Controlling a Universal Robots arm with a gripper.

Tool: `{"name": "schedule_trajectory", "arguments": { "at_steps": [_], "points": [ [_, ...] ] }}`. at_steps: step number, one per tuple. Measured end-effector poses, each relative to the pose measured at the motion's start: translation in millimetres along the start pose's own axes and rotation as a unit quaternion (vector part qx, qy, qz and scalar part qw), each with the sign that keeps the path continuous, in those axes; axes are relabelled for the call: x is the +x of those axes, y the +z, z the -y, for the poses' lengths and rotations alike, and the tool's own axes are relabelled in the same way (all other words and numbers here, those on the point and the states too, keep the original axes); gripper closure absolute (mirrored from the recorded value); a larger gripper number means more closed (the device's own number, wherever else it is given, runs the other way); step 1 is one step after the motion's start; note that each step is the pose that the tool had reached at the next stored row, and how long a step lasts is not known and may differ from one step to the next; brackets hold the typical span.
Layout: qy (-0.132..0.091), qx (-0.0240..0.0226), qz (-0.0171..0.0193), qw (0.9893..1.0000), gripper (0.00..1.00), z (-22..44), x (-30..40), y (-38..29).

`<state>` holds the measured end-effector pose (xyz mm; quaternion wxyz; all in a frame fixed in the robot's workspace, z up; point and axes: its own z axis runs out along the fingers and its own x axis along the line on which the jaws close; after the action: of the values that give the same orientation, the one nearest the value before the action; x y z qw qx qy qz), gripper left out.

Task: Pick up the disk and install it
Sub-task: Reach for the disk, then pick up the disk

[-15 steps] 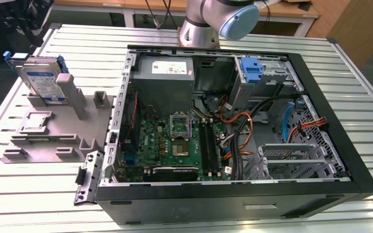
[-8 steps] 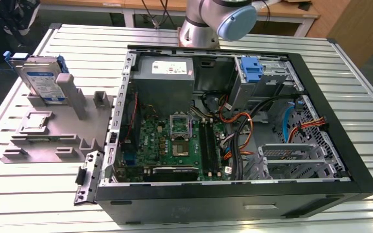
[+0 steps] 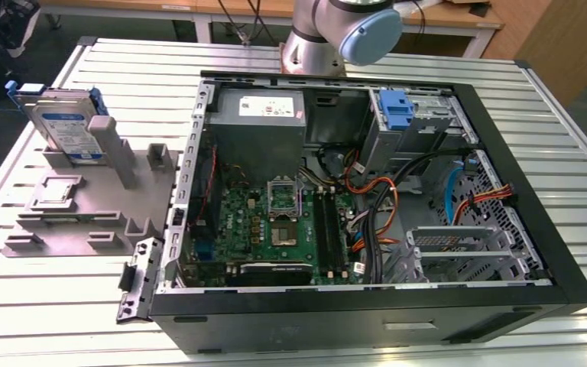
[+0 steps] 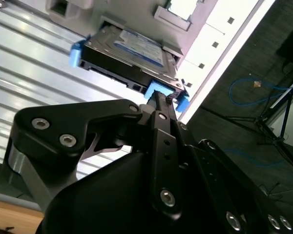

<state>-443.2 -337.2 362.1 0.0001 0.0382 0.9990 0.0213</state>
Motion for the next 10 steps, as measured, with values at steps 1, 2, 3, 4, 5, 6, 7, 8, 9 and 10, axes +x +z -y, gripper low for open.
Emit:
{"name": "schedule_trajectory", "arguments": {
  "at_steps": [1, 2, 3, 4, 5, 6, 7, 8, 9, 10],
  "points": [
    [0.000, 0.0000, -0.0007, 1.0000, 0.90, 0.0, 1.3, 0.4],
    [0.000, 0.0001, -0.0008, 1.0000, 0.90, 0.1, 1.3, 0.4],
    [0.000, 0.0001, -0.0008, 1.0000, 0.90, 0.1, 1.3, 0.4],
    [0.000, 0.0001, -0.0009, 1.0000, 0.90, 0.1, 1.3, 0.6],
    [0.000, 0.0001, -0.0009, 1.0000, 0.90, 0.1, 1.3, 0.8],
    [0.000, 0.0001, -0.0009, 1.0000, 0.90, 0.1, 1.3, 0.8],
    [0.000, 0.0001, -0.0009, 1.0000, 0.90, 0.1, 1.4, 0.8],
    [0.000, 0.0001, -0.0009, 1.0000, 0.90, 0.1, 1.3, 0.9],
    [0.000, 0.0001, -0.0009, 1.0000, 0.90, 0.1, 1.3, 0.9],
    [0.000, 0.0001, -0.0008, 1.0000, 0.90, 0.1, 1.3, 0.9]
  ]
}}
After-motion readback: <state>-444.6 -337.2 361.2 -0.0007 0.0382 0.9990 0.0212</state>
